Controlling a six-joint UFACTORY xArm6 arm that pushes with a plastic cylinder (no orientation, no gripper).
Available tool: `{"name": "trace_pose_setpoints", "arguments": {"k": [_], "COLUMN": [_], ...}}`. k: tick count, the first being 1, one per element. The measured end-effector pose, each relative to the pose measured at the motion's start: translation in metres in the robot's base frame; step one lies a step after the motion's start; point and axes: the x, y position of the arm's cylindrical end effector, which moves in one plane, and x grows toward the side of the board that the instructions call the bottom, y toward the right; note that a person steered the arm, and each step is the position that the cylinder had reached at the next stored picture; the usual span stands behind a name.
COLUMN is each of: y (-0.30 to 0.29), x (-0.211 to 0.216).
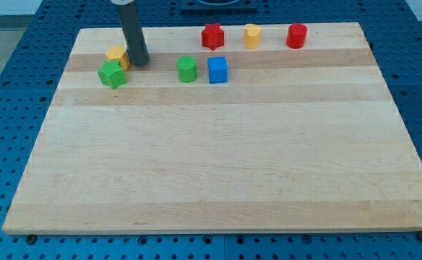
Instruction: Slide the blue triangle to the left side of the red star
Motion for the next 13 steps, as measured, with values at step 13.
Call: {"name": "trace_pose_setpoints", "arguments": {"k": [13], "y": [-0.069], "x": [-0.082]}}
